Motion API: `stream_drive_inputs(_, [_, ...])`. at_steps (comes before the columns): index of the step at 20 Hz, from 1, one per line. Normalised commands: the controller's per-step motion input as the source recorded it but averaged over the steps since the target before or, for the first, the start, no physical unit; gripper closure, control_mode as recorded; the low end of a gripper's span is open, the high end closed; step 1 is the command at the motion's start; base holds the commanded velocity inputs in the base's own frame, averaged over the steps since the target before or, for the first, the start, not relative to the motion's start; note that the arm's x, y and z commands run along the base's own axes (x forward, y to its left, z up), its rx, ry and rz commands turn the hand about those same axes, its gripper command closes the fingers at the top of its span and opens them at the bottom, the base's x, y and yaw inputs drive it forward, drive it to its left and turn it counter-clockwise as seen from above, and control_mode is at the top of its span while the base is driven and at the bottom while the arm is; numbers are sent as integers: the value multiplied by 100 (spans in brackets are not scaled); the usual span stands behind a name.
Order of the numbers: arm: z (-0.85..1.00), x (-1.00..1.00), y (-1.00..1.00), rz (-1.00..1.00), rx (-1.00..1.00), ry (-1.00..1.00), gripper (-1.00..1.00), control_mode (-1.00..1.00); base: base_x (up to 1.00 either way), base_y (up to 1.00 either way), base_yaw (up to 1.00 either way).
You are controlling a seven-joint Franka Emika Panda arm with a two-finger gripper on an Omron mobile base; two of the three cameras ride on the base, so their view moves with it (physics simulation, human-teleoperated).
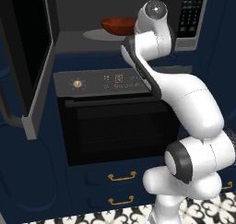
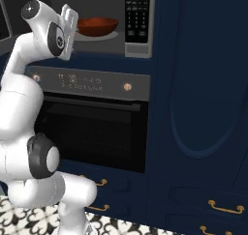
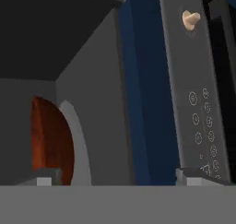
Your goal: Pick the sweet potato from the sink and place it in the bowl. Then pick the bowl and place it in the microwave. Then close the microwave door and press the start button.
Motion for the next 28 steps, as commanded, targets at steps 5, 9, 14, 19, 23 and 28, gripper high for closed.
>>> stream_drive_inputs(5, [-42, -100, 10, 14, -11, 0, -100, -100, 0, 0, 0])
stream_drive_inputs(9, [-97, -100, 77, 12, -30, -2, -100, -100, 0, 0, 0])
stream_drive_inputs(14, [-100, -100, 100, 9, -46, -18, -100, -100, 0, 0, 0])
stream_drive_inputs(19, [-80, -100, 100, 8, -37, -27, -100, -100, 0, 0, 0])
stream_drive_inputs(23, [-7, -70, 100, 0, -34, -39, -100, -100, 0, 0, 0])
stream_drive_inputs(28, [20, -41, 100, -6, -27, -31, -100, -100, 0, 0, 0])
